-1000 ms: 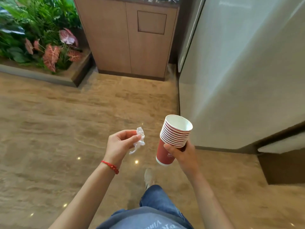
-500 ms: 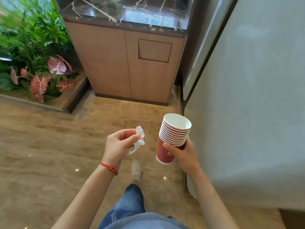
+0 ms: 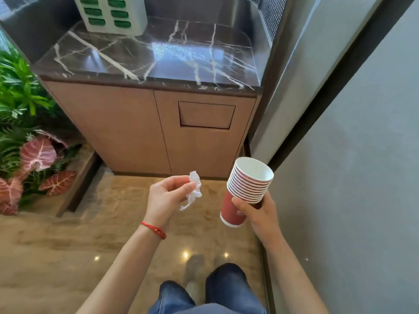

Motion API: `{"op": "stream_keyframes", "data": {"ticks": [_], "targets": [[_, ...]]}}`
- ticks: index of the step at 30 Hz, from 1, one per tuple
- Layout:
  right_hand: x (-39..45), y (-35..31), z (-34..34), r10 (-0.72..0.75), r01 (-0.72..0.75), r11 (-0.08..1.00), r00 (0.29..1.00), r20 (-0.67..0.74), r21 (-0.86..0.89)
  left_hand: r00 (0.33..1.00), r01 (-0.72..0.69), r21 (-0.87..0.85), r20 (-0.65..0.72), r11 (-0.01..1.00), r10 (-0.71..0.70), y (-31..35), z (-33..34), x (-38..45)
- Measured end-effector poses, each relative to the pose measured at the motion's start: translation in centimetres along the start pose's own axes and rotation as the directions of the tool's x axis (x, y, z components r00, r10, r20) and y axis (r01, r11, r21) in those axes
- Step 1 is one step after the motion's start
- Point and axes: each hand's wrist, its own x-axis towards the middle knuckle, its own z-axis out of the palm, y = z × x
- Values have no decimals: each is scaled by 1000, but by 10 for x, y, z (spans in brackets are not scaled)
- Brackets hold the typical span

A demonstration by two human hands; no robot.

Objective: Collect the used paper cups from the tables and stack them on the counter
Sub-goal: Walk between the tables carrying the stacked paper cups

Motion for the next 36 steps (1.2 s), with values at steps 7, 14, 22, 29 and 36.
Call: {"op": "stream_keyframes", "data": {"ticks": [7, 14, 22, 29, 36], "targets": [[140, -10, 20, -16, 16, 1000, 1000, 22, -8, 1000, -16, -4, -11, 1000, 16, 29, 18, 134], [303, -44, 23, -55, 55, 998, 998, 16, 24, 997, -49, 67, -55, 997, 53, 85, 59, 272], [438, -77, 39, -125, 125, 992, 992, -16, -26, 995, -73, 54, -60, 996, 76, 140, 77, 396], [513, -111, 57, -138, 133, 990, 978, -158, -40, 999, -29, 76, 41, 997, 26, 179, 90, 491], [567, -106, 69, -165, 131, 984, 931, -327, -121, 992, -9, 139, 125, 990, -9, 192, 104, 558]]}}
